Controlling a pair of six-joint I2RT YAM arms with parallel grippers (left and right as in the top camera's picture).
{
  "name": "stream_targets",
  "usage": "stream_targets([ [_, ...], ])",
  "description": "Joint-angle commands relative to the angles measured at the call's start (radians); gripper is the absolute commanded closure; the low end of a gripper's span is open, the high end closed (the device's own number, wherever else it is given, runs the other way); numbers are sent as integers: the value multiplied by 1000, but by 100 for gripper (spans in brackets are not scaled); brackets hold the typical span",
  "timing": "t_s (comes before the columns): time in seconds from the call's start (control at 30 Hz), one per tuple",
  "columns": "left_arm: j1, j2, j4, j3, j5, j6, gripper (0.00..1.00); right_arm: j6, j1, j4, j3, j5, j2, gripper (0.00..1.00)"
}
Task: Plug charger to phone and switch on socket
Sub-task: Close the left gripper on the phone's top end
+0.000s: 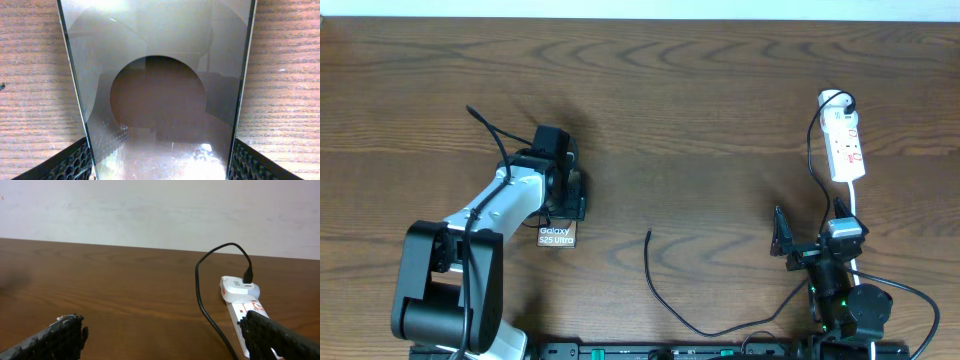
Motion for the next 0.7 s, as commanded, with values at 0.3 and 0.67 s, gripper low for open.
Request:
stream_targets([
  [0.3, -2, -16, -39, 46, -8, 13, 93, -9, 4, -5, -1, 1, -5, 1],
  [0.67, -2, -78, -67, 72, -8, 13, 93, -9, 4, -5, -1, 1, -5, 1],
])
